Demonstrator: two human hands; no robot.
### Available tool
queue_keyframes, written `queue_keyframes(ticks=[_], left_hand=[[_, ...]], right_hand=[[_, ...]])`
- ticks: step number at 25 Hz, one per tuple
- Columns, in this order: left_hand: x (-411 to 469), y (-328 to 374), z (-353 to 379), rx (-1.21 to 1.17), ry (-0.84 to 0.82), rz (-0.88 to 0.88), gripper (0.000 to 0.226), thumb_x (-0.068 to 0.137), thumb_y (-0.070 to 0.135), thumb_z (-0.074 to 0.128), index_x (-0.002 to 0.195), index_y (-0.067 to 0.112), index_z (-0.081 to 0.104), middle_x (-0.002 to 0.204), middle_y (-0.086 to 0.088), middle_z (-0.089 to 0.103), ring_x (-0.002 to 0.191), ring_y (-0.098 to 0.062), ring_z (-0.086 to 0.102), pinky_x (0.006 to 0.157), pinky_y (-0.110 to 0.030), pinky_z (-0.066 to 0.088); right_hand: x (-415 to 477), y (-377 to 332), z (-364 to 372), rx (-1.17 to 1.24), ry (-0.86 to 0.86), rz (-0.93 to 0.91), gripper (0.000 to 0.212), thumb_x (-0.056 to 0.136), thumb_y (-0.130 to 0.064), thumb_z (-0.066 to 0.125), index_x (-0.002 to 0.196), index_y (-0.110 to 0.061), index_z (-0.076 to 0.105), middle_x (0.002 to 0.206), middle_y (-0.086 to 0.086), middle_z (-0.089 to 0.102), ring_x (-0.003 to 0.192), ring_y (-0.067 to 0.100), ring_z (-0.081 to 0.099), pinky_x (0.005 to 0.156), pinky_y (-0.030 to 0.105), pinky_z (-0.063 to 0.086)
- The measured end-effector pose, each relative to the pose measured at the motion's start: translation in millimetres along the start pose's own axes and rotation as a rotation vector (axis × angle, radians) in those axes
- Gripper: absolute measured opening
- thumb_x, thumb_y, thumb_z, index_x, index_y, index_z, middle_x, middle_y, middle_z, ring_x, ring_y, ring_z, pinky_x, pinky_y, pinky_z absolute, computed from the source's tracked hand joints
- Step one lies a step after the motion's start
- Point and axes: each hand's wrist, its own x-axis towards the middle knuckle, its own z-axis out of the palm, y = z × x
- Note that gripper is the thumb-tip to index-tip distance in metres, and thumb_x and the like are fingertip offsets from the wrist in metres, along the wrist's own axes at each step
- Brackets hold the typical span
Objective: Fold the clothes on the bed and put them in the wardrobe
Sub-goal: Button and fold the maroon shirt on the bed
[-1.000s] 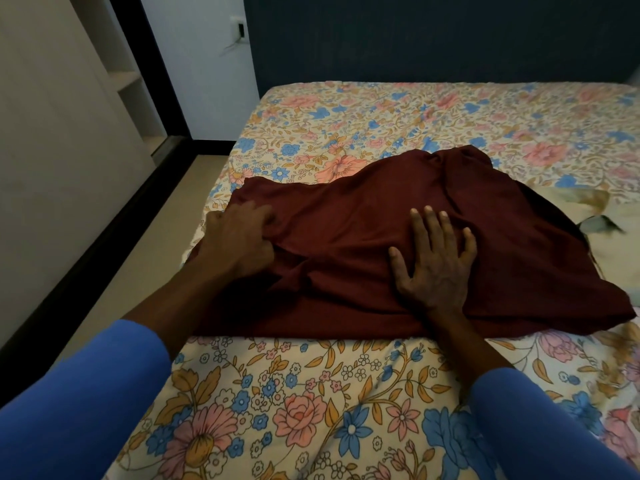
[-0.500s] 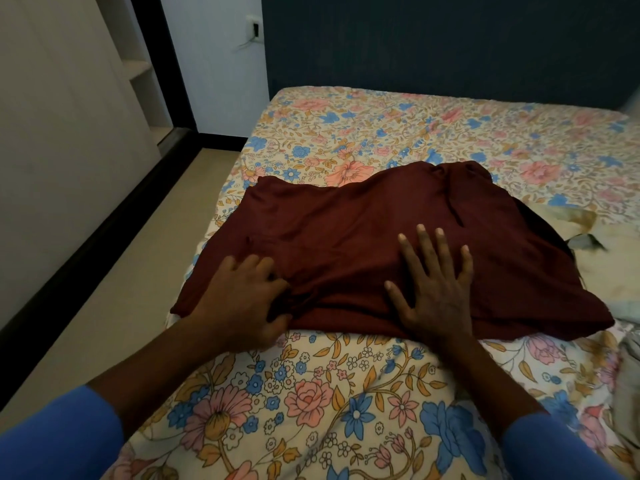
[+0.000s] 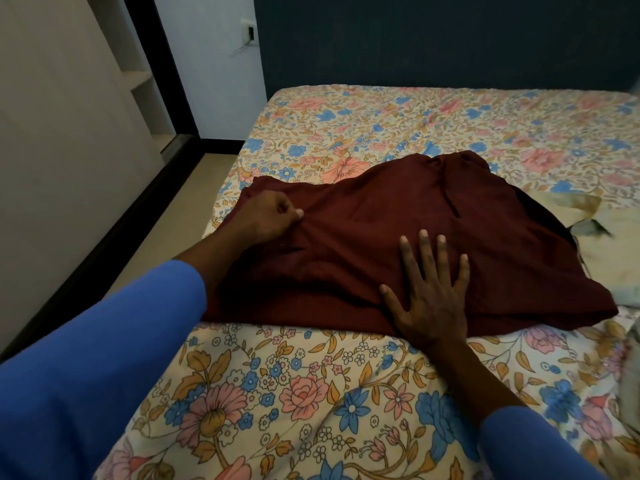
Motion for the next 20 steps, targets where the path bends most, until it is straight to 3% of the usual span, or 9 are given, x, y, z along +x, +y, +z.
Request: queue_keyframes(ticks=[2,5,7,9,12,14,15,18,20], left_hand=[[1.2,-3.2,-8.3,0.165,0.015,0.042,0.041,0.093,0.065,0.060,0.096,0.024,0.066,0.094,0.005,0.067,0.091,-0.018,0.064,0.080,-0.035,0.050],[0.6,-19.1,-16.7,0.382,-0.274,-0.045,0.065,0.070,0.088,0.064,0.090,0.026,0.070,0.089,0.006,0.070,0.085,-0.015,0.067,0.081,-0.036,0.056],[5.5,-31.6,-30.5,0.444,-0.390,-0.061,0.051,0.074,0.074,0.075,0.090,0.025,0.073,0.092,0.001,0.074,0.086,-0.017,0.069,0.078,-0.035,0.059],[13.3,-36.7,-45.9,0.274,-0.416,-0.062,0.037,0.082,0.053,0.080,0.100,0.021,0.075,0.102,-0.003,0.075,0.092,-0.019,0.070,0.079,-0.035,0.059],[20.9,-39.8,-61.5,0.152,-0.362,-0.121,0.048,0.087,0.060,0.071,0.109,0.017,0.073,0.111,-0.002,0.071,0.095,-0.015,0.066,0.075,-0.028,0.053],[18.4,-48.3,-58.6,0.425,-0.180,-0.109,0.073,0.084,0.080,0.055,0.118,0.016,0.066,0.117,-0.005,0.067,0.098,-0.021,0.063,0.077,-0.033,0.048],[10.6,-55.6,-53.7,0.521,0.022,-0.124,0.080,0.082,0.088,0.046,0.121,0.019,0.063,0.119,-0.007,0.065,0.101,-0.025,0.062,0.081,-0.038,0.049],[-31.7,-61.8,-28.4,0.222,0.569,-0.194,0.063,0.089,0.085,0.036,0.103,0.028,0.059,0.104,-0.001,0.061,0.094,-0.025,0.062,0.083,-0.045,0.053],[-68.9,-55.8,-0.8,0.038,0.616,-0.275,0.050,0.091,0.079,0.042,0.100,0.031,0.054,0.101,0.004,0.058,0.093,-0.022,0.061,0.085,-0.045,0.053]], right_hand=[[0.0,-1.2,0.5,-0.003,-0.021,0.008,0.085,0.095,-0.074,0.030,0.166,-0.032,0.007,0.174,0.003,0.001,0.160,0.029,-0.002,0.123,0.065,0.005],[11.7,4.1,-5.4,0.009,-0.010,0.061,0.078,0.098,-0.074,0.020,0.164,-0.035,0.015,0.173,0.002,0.011,0.160,0.029,0.005,0.124,0.064,0.002],[31.0,14.1,-8.6,-0.008,-0.024,0.127,0.075,0.098,-0.074,0.012,0.163,-0.037,0.021,0.171,0.002,0.019,0.159,0.031,0.009,0.123,0.065,-0.001],[45.1,27.3,-4.7,-0.051,-0.075,0.181,0.079,0.096,-0.078,0.007,0.162,-0.038,0.022,0.171,0.002,0.019,0.159,0.031,0.009,0.122,0.066,-0.003],[43.1,32.5,12.3,-0.109,-0.024,0.193,0.078,0.096,-0.077,0.016,0.162,-0.035,0.024,0.170,0.004,0.023,0.158,0.033,0.014,0.123,0.065,0.002],[39.7,30.0,16.0,-0.106,0.000,0.189,0.077,0.097,-0.074,0.022,0.162,-0.034,0.026,0.170,0.005,0.025,0.157,0.034,0.017,0.123,0.065,0.004],[38.8,28.7,15.3,-0.101,0.005,0.187,0.077,0.097,-0.073,0.023,0.162,-0.033,0.026,0.170,0.006,0.025,0.157,0.035,0.017,0.123,0.065,0.004],[39.2,28.8,14.6,-0.098,0.032,0.190,0.077,0.097,-0.072,0.024,0.162,-0.032,0.026,0.169,0.006,0.025,0.156,0.035,0.017,0.123,0.064,0.005],[38.2,27.9,15.7,-0.088,0.036,0.189,0.077,0.097,-0.072,0.025,0.162,-0.031,0.027,0.169,0.007,0.026,0.156,0.035,0.017,0.123,0.064,0.005]])
